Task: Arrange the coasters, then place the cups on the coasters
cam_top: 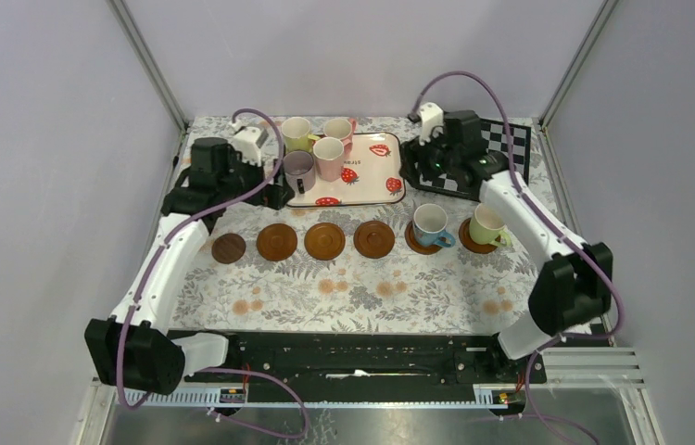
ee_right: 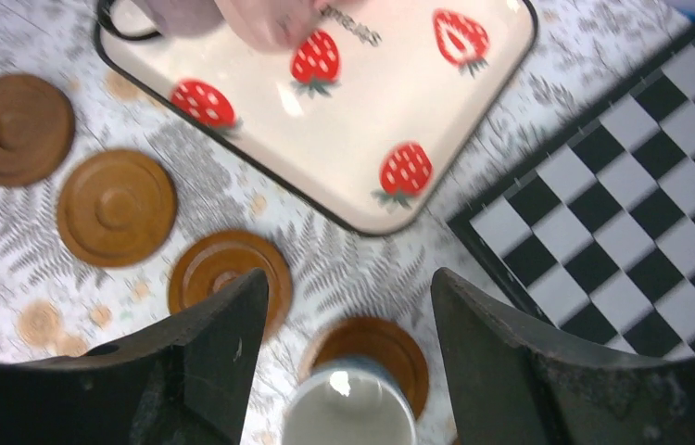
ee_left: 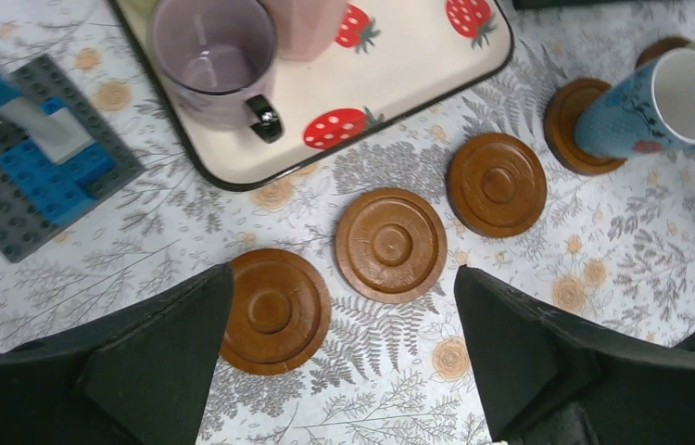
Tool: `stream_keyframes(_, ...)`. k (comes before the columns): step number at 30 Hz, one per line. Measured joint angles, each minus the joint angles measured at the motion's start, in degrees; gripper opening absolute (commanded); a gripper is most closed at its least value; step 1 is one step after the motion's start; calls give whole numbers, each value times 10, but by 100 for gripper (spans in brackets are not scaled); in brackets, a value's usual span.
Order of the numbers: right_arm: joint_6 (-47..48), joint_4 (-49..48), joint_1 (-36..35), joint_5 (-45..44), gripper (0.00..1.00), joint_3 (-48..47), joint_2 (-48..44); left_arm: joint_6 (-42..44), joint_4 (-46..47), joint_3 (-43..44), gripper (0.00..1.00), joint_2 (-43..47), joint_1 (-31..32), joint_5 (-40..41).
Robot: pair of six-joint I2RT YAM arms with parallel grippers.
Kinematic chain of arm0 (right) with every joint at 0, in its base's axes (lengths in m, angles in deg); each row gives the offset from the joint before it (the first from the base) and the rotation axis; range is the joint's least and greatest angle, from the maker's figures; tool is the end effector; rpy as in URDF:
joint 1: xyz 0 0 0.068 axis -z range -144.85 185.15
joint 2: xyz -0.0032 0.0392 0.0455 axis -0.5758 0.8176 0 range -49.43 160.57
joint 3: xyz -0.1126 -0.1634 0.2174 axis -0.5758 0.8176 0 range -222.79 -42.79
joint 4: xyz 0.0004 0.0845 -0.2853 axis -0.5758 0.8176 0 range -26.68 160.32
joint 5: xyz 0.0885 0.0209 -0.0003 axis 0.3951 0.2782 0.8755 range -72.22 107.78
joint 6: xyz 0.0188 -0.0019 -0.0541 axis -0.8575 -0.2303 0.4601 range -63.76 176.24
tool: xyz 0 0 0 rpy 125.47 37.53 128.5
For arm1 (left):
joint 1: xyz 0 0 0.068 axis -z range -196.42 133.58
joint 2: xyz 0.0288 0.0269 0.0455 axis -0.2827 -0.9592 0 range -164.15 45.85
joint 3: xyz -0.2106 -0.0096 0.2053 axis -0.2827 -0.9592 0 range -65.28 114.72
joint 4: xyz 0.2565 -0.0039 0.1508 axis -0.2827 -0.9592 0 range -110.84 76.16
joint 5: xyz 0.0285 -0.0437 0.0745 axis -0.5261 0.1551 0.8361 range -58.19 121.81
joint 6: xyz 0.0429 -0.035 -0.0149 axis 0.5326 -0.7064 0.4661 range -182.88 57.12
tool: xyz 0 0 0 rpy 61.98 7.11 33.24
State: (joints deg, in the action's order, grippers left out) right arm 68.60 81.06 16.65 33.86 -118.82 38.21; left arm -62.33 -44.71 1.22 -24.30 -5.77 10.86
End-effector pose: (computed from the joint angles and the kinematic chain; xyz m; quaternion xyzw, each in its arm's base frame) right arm 0.3721 0.1365 0.3459 -0.2955 0.8051 0.1473 0.4928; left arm 0.2938 -0.0700 0.3611 0.1691 0.8579 -0.2005 0.4418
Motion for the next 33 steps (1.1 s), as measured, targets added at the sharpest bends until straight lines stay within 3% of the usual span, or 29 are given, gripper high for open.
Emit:
stream_keyframes(8, -53, -4, -105, -48, 72, -144, 142, -26, -12, 0, 99, 45, -132, -42)
stream_keyframes(12, -82, -5, -163, -97, 73, -219, 222, -33, -23, 0, 99, 52, -168, -42)
stream_keyframes(21, -108, -18, -276, -183, 72, -335, 375, -63, -29, 0, 99, 54, -200, -42)
stream_keyframes(33, -147, -26, -292, -240, 71, -447, 499, -77, -19, -5, 99, 76, -205, -28)
